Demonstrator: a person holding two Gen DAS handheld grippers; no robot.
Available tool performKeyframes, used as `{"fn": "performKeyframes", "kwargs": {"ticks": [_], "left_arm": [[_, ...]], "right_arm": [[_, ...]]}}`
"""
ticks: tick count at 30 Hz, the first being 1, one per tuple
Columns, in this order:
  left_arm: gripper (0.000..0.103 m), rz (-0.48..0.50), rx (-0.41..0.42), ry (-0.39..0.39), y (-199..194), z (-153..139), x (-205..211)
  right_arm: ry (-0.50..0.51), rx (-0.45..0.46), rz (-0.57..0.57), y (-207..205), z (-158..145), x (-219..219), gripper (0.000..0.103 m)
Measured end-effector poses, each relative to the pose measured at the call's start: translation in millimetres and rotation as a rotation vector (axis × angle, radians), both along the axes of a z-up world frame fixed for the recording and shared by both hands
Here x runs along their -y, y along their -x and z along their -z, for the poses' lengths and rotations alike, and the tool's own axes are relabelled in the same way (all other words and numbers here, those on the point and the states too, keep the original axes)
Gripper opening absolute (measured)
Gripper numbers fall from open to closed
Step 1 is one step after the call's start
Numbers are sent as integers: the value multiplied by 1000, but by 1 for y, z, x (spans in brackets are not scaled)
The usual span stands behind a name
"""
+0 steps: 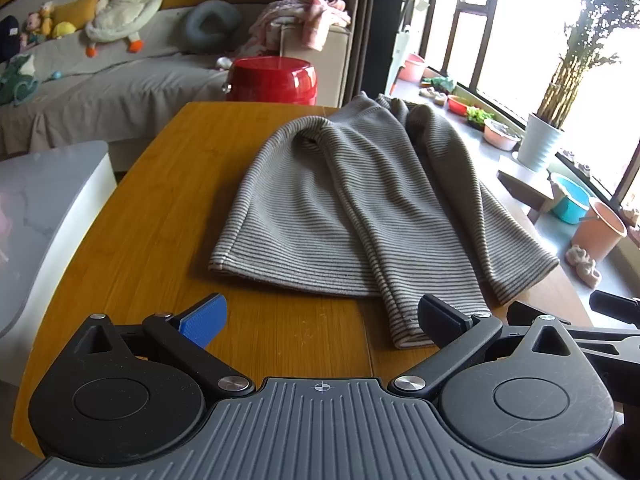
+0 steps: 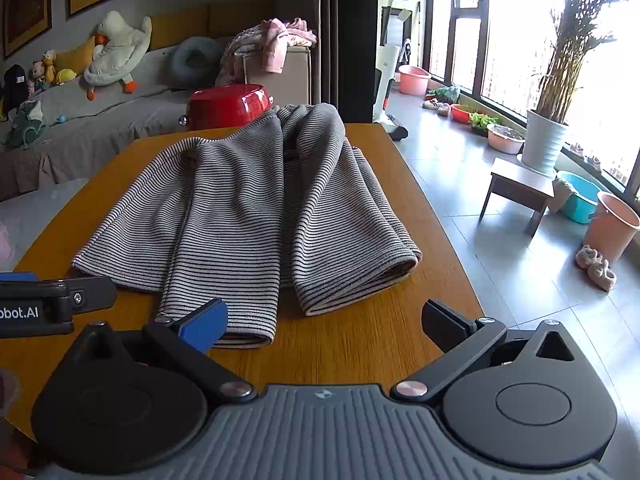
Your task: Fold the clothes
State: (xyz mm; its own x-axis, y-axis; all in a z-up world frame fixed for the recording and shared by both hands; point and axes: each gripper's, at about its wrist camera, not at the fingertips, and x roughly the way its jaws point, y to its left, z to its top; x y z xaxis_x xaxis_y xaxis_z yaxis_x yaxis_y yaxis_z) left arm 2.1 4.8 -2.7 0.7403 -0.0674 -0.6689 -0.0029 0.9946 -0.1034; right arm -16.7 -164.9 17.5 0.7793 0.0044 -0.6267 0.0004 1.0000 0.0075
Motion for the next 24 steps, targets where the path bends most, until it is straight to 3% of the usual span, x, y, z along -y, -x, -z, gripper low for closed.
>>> {"fn": "performKeyframes", "kwargs": {"ticks": [24], "left_arm": [[103, -2, -7, 9, 0, 2, -3]], "right_arm": [[-4, -21, -1, -3, 1, 0, 103]]}}
